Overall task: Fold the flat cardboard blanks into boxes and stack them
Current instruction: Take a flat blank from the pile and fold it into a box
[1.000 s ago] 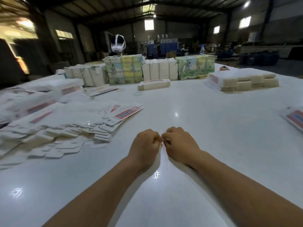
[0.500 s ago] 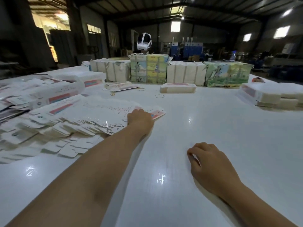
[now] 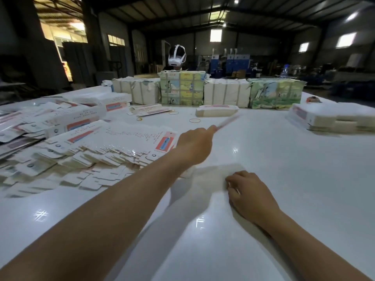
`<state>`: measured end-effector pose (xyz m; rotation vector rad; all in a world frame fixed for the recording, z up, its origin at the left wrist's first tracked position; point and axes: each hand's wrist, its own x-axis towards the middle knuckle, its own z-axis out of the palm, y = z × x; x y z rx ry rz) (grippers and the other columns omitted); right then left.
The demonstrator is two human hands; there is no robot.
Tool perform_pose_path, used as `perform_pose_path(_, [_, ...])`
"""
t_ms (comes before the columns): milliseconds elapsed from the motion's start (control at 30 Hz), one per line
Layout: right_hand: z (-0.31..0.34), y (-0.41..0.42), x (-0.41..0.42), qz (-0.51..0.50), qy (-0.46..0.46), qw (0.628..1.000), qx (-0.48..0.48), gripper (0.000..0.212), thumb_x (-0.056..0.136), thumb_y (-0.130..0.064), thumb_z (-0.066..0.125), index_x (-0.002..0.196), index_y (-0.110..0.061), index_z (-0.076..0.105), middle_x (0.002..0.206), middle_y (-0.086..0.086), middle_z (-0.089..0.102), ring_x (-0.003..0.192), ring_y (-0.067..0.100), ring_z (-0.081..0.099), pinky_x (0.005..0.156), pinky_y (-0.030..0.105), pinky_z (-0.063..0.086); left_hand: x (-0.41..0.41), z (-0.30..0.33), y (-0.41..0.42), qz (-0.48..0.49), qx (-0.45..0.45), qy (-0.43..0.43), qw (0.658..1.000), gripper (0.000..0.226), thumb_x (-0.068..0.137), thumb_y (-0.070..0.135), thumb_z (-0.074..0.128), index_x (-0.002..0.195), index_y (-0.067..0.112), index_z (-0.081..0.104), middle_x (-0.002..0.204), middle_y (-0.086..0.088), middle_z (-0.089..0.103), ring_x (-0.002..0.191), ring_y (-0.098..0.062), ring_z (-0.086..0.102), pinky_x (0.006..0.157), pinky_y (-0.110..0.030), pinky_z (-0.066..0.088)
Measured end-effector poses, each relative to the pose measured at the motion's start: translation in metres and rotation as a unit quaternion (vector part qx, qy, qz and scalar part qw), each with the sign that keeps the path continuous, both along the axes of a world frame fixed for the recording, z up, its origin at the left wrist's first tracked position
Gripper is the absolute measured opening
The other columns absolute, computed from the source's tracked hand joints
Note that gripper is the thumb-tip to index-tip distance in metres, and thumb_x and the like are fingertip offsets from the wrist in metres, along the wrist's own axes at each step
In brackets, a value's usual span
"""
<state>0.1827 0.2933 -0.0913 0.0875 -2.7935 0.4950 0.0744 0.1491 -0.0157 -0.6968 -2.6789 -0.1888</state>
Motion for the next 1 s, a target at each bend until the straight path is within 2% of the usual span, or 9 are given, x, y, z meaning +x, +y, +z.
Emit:
perform_pose_path(67, [0.007, 0.002, 0.002, -0.033, 0.025, 0.985, -0.168, 0.027, 0.091, -0.014, 0.049, 0.11, -0.018, 0.068, 0.115, -0.002, 0.064, 0.104, 0.016, 0.056, 0.087, 0.022, 0.039, 0.029, -0.007, 0.007, -0.067, 0.041, 0.025, 0.997, 0.047, 0.096, 0.013, 0.034, 0.141, 0.025, 0.033, 0.112, -0.007, 0.061, 0.072, -0.019, 0.052, 0.054, -0.029, 0.039])
perform_pose_path(100, [0.013, 0.006, 0.003, -0.066, 0.035, 0.951, -0.3, 0.023, 0.093, -0.014, 0.05, 0.103, -0.016, 0.07, 0.109, -0.001, 0.067, 0.097, 0.016, 0.06, 0.085, 0.024, 0.044, 0.042, -0.011, 0.008, -0.095, 0.055, 0.049, 0.993, 0.048, 0.097, 0.013, 0.035, 0.144, 0.024, 0.032, 0.118, -0.006, 0.06, 0.078, -0.021, 0.057, 0.058, -0.032, 0.047])
perform_pose_path(200, [0.035, 0.021, 0.011, -0.108, -0.013, 0.698, -0.708, 0.036, 0.099, -0.029, 0.041, 0.087, -0.007, 0.067, 0.09, 0.012, 0.072, 0.078, 0.026, 0.07, 0.067, 0.035, 0.058, 0.068, -0.033, 0.001, -0.141, 0.035, 0.119, 0.982, 0.054, 0.096, 0.009, 0.044, 0.147, 0.02, 0.032, 0.127, -0.005, 0.058, 0.094, -0.026, 0.061, 0.071, -0.041, 0.056])
perform_pose_path(233, [0.039, 0.027, 0.014, -0.088, -0.04, 0.628, -0.772, 0.045, 0.1, -0.037, 0.037, 0.087, -0.005, 0.065, 0.086, 0.015, 0.072, 0.073, 0.029, 0.071, 0.06, 0.036, 0.058, 0.074, -0.043, -0.002, -0.151, 0.023, 0.127, 0.98, 0.056, 0.094, 0.008, 0.049, 0.147, 0.019, 0.033, 0.129, -0.005, 0.057, 0.098, -0.026, 0.061, 0.074, -0.041, 0.056])
perform_pose_path(267, [0.043, 0.031, 0.017, -0.061, -0.062, 0.596, -0.798, 0.051, 0.099, -0.044, 0.036, 0.087, -0.004, 0.064, 0.083, 0.016, 0.072, 0.07, 0.03, 0.071, 0.055, 0.035, 0.057, 0.08, -0.051, -0.005, -0.161, 0.016, 0.126, 0.979, 0.057, 0.093, 0.008, 0.054, 0.146, 0.018, 0.035, 0.13, -0.006, 0.056, 0.101, -0.027, 0.06, 0.077, -0.042, 0.056])
perform_pose_path(467, [0.046, 0.029, 0.025, -0.008, -0.063, 0.66, -0.748, 0.028, 0.099, -0.023, 0.043, 0.09, -0.005, 0.061, 0.066, 0.007, 0.068, 0.06, 0.022, 0.07, 0.047, 0.028, 0.054, 0.085, -0.064, -0.008, -0.179, 0.02, 0.125, 0.976, 0.058, 0.085, 0.007, 0.065, 0.139, 0.014, 0.046, 0.135, -0.013, 0.053, 0.114, -0.034, 0.056, 0.092, -0.052, 0.049])
perform_pose_path(667, [0.046, 0.032, 0.028, 0.084, -0.075, 0.656, -0.746, 0.025, 0.097, -0.015, 0.036, 0.103, -0.007, 0.059, 0.084, 0.014, 0.072, 0.077, 0.026, 0.071, 0.053, 0.031, 0.057, 0.088, -0.061, 0.0, -0.132, 0.117, 0.058, 0.983, 0.064, 0.082, 0.051, 0.05, 0.136, 0.02, 0.042, 0.144, -0.01, 0.04, 0.127, -0.032, 0.04, 0.109, -0.057, 0.029])
perform_pose_path(867, [0.04, 0.044, 0.031, 0.188, -0.123, 0.615, -0.755, 0.04, 0.081, -0.012, 0.051, 0.119, -0.003, 0.052, 0.093, 0.015, 0.072, 0.08, 0.023, 0.071, 0.055, 0.029, 0.058, 0.089, -0.054, 0.0, -0.163, 0.195, 0.059, 0.965, 0.076, 0.079, 0.056, 0.053, 0.139, 0.013, 0.036, 0.128, -0.011, 0.047, 0.11, -0.026, 0.045, 0.101, -0.048, 0.039])
perform_pose_path(1000, [0.038, 0.05, 0.028, 0.216, -0.129, 0.64, -0.726, 0.045, 0.076, -0.002, 0.059, 0.12, -0.001, 0.051, 0.101, 0.018, 0.07, 0.088, 0.027, 0.07, 0.053, 0.027, 0.058, 0.09, -0.054, -0.002, -0.151, 0.14, 0.084, 0.975, 0.088, 0.077, 0.062, 0.05, 0.145, 0.01, 0.03, 0.128, -0.012, 0.044, 0.11, -0.026, 0.041, 0.101, -0.044, 0.036])
